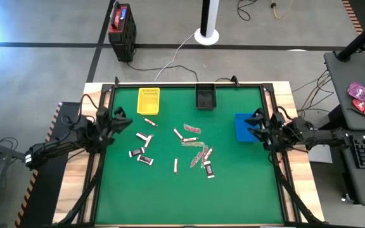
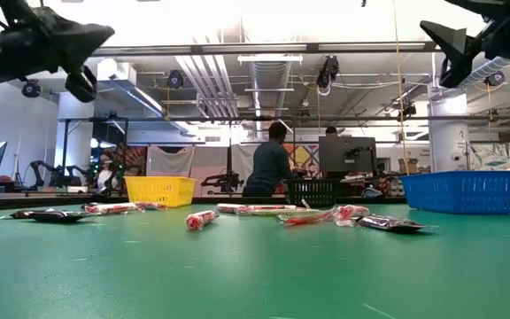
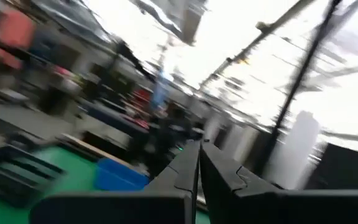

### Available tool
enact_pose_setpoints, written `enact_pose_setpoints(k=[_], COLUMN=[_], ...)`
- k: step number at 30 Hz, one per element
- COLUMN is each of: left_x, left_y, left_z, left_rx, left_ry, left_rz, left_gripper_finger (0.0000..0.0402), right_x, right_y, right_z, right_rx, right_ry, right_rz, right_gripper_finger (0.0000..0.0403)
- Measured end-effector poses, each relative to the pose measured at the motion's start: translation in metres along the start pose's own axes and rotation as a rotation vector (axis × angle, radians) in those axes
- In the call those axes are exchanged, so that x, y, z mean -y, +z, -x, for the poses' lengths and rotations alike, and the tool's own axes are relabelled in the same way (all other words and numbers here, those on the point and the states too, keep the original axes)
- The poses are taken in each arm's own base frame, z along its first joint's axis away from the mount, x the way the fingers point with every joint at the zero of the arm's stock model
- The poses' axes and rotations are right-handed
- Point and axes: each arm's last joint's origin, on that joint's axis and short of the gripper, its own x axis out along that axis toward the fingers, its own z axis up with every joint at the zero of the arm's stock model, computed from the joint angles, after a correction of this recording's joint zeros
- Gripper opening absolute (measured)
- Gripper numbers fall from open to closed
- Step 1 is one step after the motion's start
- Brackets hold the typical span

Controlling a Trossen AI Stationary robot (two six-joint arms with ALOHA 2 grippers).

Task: Sort candy by brand, put in halloween buckets
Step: Put the pink candy into the yellow basket

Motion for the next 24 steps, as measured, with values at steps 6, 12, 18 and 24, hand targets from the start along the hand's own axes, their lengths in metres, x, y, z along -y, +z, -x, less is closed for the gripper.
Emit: enact_pose_setpoints(k=[6, 12, 18, 24], left_x=[-0.004, -0.006, -0.007, 0.009], left_y=[0.002, -0.001, -0.015, -0.023], left_z=[0.000, -0.002, -0.009, -0.025], left_rx=[0.067, 0.042, -0.059, -0.106], left_ry=[0.120, 0.137, 0.171, 0.148], left_rz=[-0.066, 0.081, 0.195, 0.249], left_gripper_finger=[0.0000, 0.0000, 0.0000, 0.0000], right_x=[0.005, 0.003, -0.001, 0.000], right_y=[0.000, 0.009, 0.017, 0.014], right_z=[-0.010, -0.027, -0.051, -0.064], right_rx=[-0.107, -0.268, -0.433, -0.528], right_ry=[-0.221, -0.387, -0.457, -0.503], right_rz=[0.010, 0.018, 0.047, 0.034], right_gripper_finger=[0.0203, 0.0203, 0.0203, 0.0203])
